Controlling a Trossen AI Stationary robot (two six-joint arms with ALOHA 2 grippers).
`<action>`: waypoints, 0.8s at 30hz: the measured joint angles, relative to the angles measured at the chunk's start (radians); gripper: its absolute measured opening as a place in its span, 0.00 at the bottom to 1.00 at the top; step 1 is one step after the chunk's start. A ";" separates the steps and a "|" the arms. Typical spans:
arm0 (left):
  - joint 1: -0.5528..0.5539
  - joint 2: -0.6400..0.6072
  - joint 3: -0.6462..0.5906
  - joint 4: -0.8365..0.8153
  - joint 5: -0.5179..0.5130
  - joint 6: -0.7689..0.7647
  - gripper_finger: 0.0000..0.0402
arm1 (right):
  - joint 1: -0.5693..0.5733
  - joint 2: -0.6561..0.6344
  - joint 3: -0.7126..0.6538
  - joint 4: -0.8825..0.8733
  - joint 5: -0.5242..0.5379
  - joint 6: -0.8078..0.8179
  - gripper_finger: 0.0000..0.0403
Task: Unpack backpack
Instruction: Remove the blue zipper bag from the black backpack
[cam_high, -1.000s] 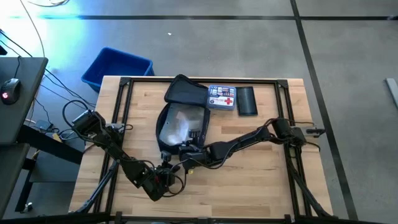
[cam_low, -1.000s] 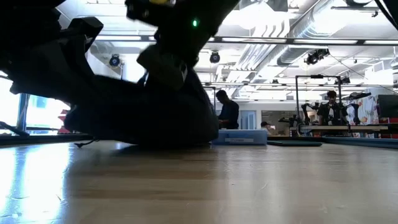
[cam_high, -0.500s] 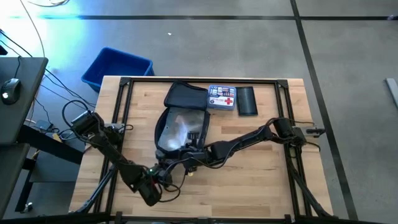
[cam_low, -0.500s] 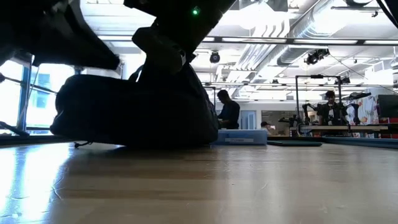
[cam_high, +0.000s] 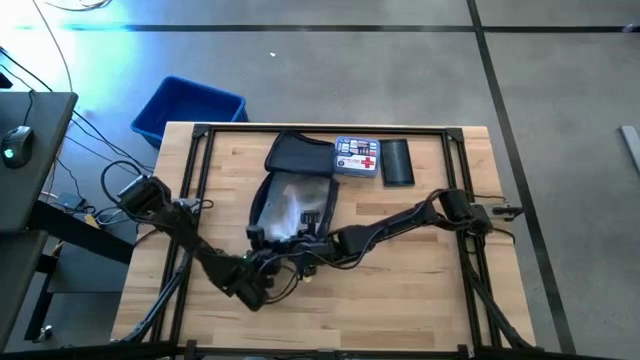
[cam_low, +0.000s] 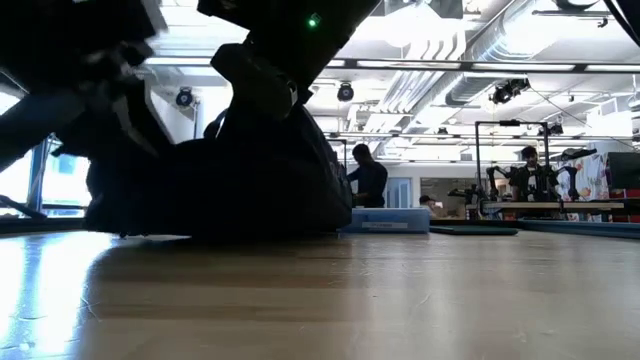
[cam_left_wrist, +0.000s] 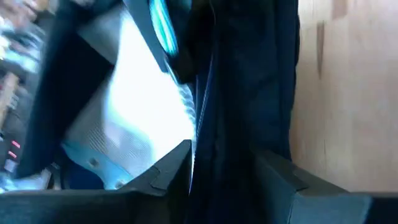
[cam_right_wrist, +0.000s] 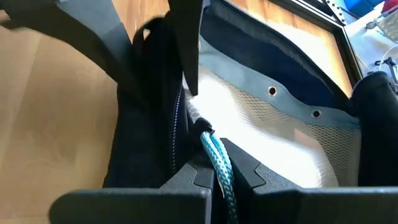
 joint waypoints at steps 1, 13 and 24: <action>0.007 0.000 0.000 0.003 0.033 0.013 0.29 | 0.000 0.000 -0.001 -0.001 -0.001 0.005 0.00; 0.012 -0.001 -0.095 0.220 0.194 0.187 0.03 | -0.015 -0.001 -0.001 0.000 -0.051 0.079 0.00; 0.009 0.001 -0.100 0.322 0.291 0.246 0.00 | -0.037 -0.003 0.001 -0.028 -0.015 0.119 0.00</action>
